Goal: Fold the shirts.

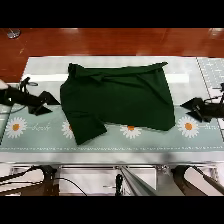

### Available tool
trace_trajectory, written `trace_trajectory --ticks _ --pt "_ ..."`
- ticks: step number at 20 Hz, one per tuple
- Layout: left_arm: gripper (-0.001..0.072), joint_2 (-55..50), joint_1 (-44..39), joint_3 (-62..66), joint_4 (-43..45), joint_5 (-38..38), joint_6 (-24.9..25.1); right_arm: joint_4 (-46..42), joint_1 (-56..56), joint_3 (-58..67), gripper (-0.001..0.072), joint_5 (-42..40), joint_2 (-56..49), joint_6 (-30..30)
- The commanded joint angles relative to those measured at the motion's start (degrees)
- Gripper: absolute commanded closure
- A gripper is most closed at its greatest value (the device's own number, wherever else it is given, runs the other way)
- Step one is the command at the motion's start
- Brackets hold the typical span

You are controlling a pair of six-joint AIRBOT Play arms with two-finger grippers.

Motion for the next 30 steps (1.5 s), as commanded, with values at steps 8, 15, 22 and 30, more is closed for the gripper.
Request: trace_trajectory --ticks 8,15,22,30 --pt "0.0006 -1.0 -5.2 -8.5 -13.9 14.5 3.2 7.4 -0.6 -8.0 0.0086 4.9 6.2 -1.2" --pt "0.0007 -2.8 -8.7 -8.1 -15.4 15.1 3.3 8.1 -2.7 -6.5 0.0086 5.1 6.2 -0.1" --pt "0.0686 -2.7 -10.2 -3.8 -14.5 12.3 8.2 -11.5 -11.6 -7.3 0.0086 6.3 6.1 5.7" --pt "0.0686 -2.7 -10.2 -2.5 -14.5 12.3 8.2 -0.1 -8.8 -12.3 0.0087 2.4 1.2 1.9"
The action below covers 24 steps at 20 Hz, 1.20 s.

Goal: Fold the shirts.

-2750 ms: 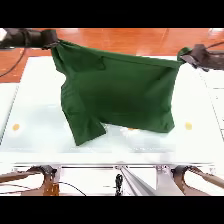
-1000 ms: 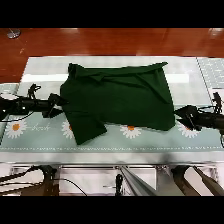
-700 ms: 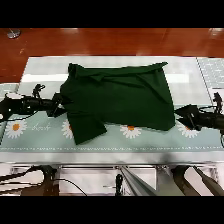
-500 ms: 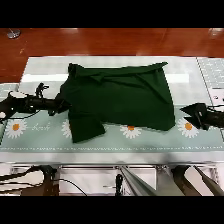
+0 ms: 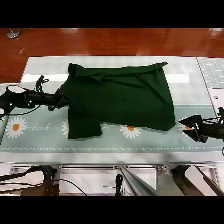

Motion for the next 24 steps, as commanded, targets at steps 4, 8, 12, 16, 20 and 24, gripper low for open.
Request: trace_trajectory --ticks 4,8,12,16,20,24 --pt "0.0685 0.1 0.0 0.3 0.0 -1.2 0.2 5.3 10.8 0.5 0.0087 -6.0 -10.3 -0.3" --pt "0.0685 0.4 0.1 0.4 0.0 -1.6 0.2 6.1 18.8 6.9 0.0099 -7.1 -17.3 1.7" --pt "0.0686 0.5 0.3 1.6 0.0 -4.1 0.2 4.7 24.3 13.9 0.0680 -6.3 -21.4 4.6" --pt "0.0686 4.4 2.1 11.4 -2.5 -8.6 0.2 4.9 25.5 31.3 0.0682 2.1 -18.9 7.1" --pt "0.0686 11.6 3.6 35.1 -8.1 -7.2 1.2 2.4 26.4 59.8 0.0682 3.2 -11.5 9.7" --pt "0.0687 18.9 4.3 55.6 5.8 -10.6 -5.6 -5.9 26.4 74.2 0.0682 5.3 1.4 12.8"
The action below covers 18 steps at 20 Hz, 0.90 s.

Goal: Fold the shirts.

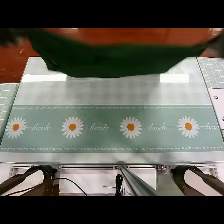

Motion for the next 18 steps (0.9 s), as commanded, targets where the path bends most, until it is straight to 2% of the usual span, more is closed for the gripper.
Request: trace_trajectory --ticks 1,7,11,13,15,18 --pt "0.0686 7.4 0.6 16.4 15.1 -3.8 -4.9 -7.6 0.3 11.0 0.0682 1.2 11.9 3.3" --pt "0.0686 27.6 -0.1 17.4 41.6 -9.7 -14.4 -14.8 0.3 11.0 0.0681 5.9 29.6 6.6" --pt "0.0686 37.2 -10.7 13.1 53.5 -9.6 -16.4 -12.6 0.3 10.9 0.0681 12.5 34.3 8.2" --pt "0.0686 37.9 -15.2 10.6 57.9 -9.9 -17.5 -14.6 0.3 10.8 0.0681 15.8 34.7 8.3" --pt "0.0686 37.1 -16.3 6.3 58.7 -10.7 -18.8 -16.5 0.3 8.3 0.0681 17.8 34.6 8.3" --pt "0.0686 34.5 -16.3 -3.8 58.5 -8.5 -19.8 -16.7 0.3 -0.8 0.0681 15.1 34.6 7.8"
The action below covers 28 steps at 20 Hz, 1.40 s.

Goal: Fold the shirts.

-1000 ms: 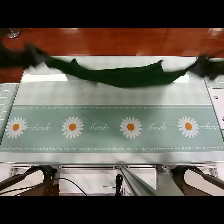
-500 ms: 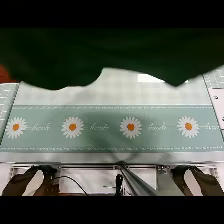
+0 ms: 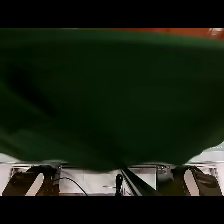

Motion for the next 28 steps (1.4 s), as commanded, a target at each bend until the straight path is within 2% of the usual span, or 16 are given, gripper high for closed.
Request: trace_trajectory --ticks 1,4,6,9,11,13,14,16,20,23,25,28 --pt "0.0686 -2.8 -1.4 -11.1 2.8 3.4 -1.7 -1.2 0.0 -10.0 0.0681 -2.5 0.4 -0.3" --pt "0.0686 -10.9 -1.4 -18.5 2.4 10.4 -1.7 -0.6 0.0 -22.6 0.0681 -11.5 -2.2 -2.9" --pt "0.0686 -18.5 -1.4 -20.6 2.4 17.9 -1.7 3.2 0.1 -29.2 0.0681 -18.0 -7.1 -4.6" --pt "0.0686 -31.8 -1.4 -20.5 0.8 27.8 -5.2 9.2 0.1 -32.5 0.0681 -25.8 -19.7 -9.5" --pt "0.0686 -40.2 -1.5 -20.5 0.7 33.9 -5.4 13.7 0.1 -32.4 0.0681 -32.2 -29.9 -14.4" --pt "0.0686 -47.7 -1.4 -19.4 0.6 36.9 -7.8 16.8 0.1 -30.5 0.0681 -36.0 -40.6 -16.5" --pt "0.0686 -51.0 -1.5 -18.0 0.2 37.0 -10.3 19.0 0.1 -28.0 0.0681 -36.5 -46.3 -16.8" --pt "0.0686 -57.1 -1.4 -13.7 -4.6 36.7 -11.7 22.4 0.1 -21.2 0.0681 -35.8 -56.4 -16.7" --pt "0.0685 -64.6 -0.7 -6.5 -11.9 32.8 -9.6 27.4 0.1 -9.7 0.0681 -29.1 -70.0 -15.6" --pt "0.0685 -66.3 -0.5 -5.9 -14.9 28.0 -7.9 26.8 0.8 -7.4 0.0681 -25.4 -73.3 -16.2" --pt "0.0685 -66.3 0.3 -5.6 -14.6 22.1 -3.0 25.5 0.3 -7.4 0.0681 -22.7 -73.0 -17.2" --pt "0.0685 -66.4 2.2 -5.6 -14.6 11.5 0.1 24.3 -1.3 -6.8 0.0681 -16.0 -72.9 -17.5"
